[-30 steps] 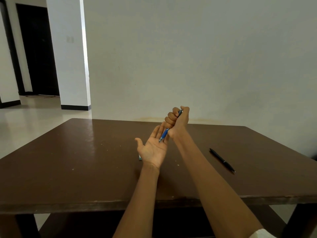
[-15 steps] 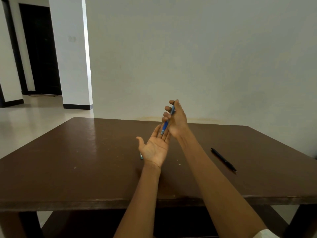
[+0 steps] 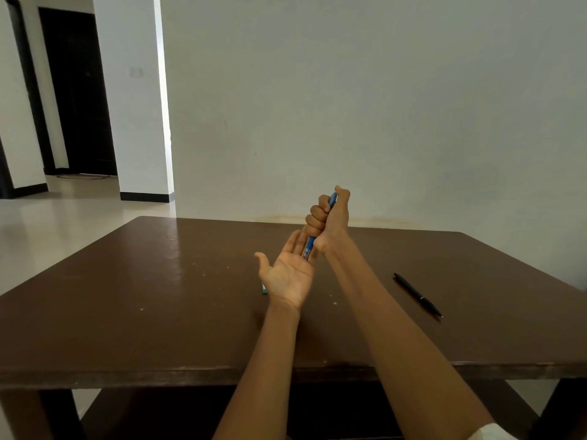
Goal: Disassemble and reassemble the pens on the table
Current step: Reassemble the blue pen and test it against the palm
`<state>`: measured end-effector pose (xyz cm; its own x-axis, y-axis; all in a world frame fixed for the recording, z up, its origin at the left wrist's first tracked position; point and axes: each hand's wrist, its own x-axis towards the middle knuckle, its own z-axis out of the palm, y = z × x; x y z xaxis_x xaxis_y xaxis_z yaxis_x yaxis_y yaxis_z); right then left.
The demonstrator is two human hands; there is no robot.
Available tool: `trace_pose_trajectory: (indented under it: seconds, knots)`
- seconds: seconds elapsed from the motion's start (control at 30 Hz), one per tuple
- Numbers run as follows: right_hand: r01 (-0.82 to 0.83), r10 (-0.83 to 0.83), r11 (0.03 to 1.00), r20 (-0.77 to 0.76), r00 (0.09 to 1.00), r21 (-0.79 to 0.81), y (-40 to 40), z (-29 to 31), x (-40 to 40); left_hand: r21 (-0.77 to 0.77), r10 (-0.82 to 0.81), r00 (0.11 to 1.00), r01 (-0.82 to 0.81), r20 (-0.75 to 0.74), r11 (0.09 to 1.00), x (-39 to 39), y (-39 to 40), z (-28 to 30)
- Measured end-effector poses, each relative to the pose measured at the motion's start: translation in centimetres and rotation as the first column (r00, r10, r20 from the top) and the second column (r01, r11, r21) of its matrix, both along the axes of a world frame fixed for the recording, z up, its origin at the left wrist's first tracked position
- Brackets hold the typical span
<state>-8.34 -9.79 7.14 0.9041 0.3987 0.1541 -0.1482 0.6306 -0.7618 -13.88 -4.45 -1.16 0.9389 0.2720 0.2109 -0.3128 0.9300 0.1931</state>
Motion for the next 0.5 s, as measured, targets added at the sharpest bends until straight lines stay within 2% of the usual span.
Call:
trace_pose_trajectory:
  seconds: [0.5]
  knots:
    - [0.013, -0.011, 0.999, 0.044, 0.999, -0.034, 0.22, -0.05, -0.09, 0.009, -0.004, 1.000, 0.004, -0.003, 1.000, 0.14, 0.05, -0.19]
